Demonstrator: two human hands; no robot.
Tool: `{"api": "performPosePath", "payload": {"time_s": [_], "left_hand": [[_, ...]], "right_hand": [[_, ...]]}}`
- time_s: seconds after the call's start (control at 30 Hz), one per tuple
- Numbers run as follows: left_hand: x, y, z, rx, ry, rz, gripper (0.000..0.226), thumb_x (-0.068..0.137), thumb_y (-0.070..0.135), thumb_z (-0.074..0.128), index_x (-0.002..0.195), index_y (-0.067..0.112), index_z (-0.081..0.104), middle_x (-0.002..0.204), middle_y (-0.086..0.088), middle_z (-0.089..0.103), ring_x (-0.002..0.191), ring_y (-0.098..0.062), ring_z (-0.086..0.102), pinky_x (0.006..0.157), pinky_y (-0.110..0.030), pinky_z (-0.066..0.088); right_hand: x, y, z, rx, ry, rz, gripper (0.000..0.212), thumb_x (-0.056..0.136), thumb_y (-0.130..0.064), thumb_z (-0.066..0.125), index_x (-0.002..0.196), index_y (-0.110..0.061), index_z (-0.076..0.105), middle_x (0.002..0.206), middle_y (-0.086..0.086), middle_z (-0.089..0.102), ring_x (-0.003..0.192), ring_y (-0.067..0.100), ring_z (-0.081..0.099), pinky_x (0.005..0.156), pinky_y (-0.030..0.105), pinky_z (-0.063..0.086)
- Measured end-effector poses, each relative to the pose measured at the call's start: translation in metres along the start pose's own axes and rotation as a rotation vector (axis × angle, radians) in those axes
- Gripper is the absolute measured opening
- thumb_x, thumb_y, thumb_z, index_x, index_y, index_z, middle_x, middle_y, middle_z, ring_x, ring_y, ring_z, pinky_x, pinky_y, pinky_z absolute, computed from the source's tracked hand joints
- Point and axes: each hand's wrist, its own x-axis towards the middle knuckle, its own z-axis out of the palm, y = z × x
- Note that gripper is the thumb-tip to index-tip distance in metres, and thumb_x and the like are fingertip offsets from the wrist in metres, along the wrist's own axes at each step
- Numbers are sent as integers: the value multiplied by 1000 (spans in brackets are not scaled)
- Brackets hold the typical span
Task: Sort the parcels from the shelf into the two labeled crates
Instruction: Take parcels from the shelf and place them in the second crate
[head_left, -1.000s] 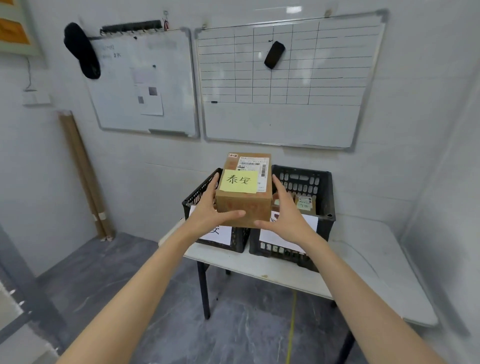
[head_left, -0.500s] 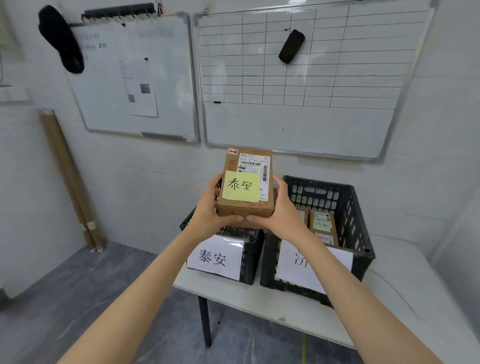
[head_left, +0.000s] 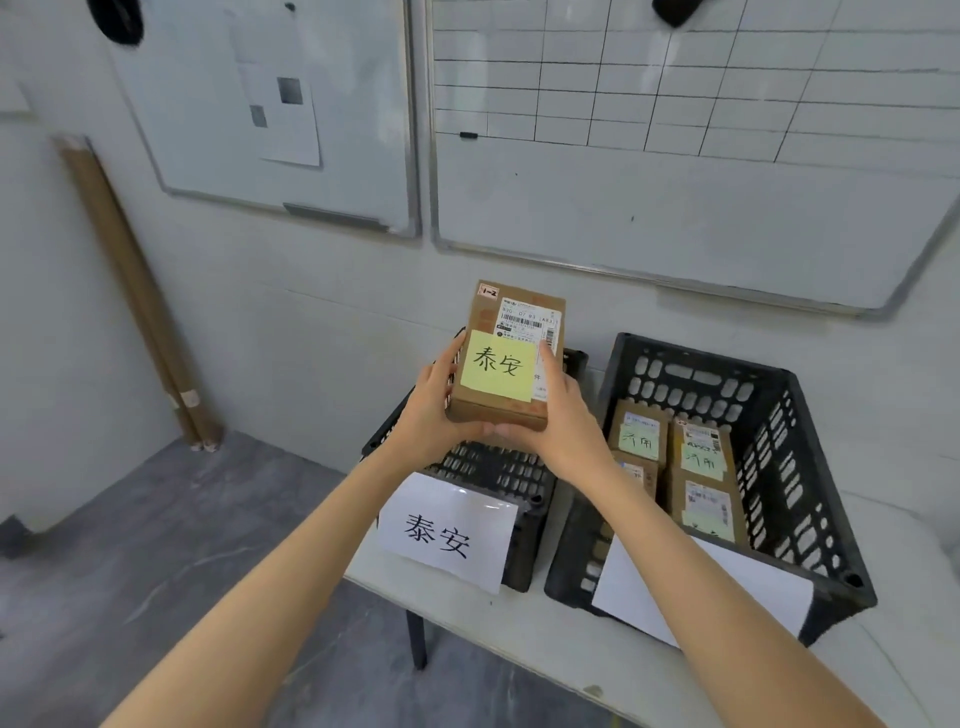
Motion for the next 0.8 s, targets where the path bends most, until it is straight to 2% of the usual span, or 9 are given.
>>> {"api": "performPosePath", "payload": {"time_s": [0.13,0.23,0.33,0.4,0.47,0.6,0.8], "left_hand": [[34,-23,6,31,-37,-26,105,72,28,84,152,28,16,134,9,51,127,-15,45,106,-41,41],[56,-39,10,55,-95,-63,97,76,30,81,147,38,16,130,28,44,124,-1,44,105,-31,38],[72,-59,11,157,-115,-109,89,82,36,75,150,31,18,142,18,39,133,-10,39,108,-34,34],[79,-73,9,295,-110,-146,85,86,48,67,152,27,19,151,5,38,135,-20,40,110,-43,36],[84,-83,6,440,-99,-187,80,89,56,56,153,27,19,153,-1,36,137,-25,38,111,-49,34],[98,-105,-3,594,-84,-174,73,94,56,45,154,24,18,159,-2,26,148,-23,16,119,-49,16],[132,-147,-16,624,-143,-194,70,97,51,45,155,23,18,161,-2,21,150,-21,9,120,-49,12]], "right_hand": [[39,25,13,-35,-33,-11,117,81,-48,75,152,-40,-18,156,8,26,134,25,43,100,41,42],[66,46,21,-20,-56,10,117,83,-44,75,151,-41,-19,156,8,26,134,25,43,102,43,42],[88,69,33,-20,-96,49,116,83,-42,75,152,-40,-18,157,9,25,136,27,42,104,45,42],[100,84,44,-39,-129,81,117,83,-42,75,152,-39,-19,157,10,25,136,28,42,104,46,42],[110,98,56,-52,-168,127,117,83,-44,75,152,-38,-19,158,12,23,136,29,42,105,49,42],[131,123,85,-95,-248,190,115,84,-46,73,153,-35,-19,159,14,21,137,31,40,107,52,41],[165,147,133,-104,-286,307,115,84,-47,73,153,-36,-19,156,17,25,133,34,45,107,52,42]]}}
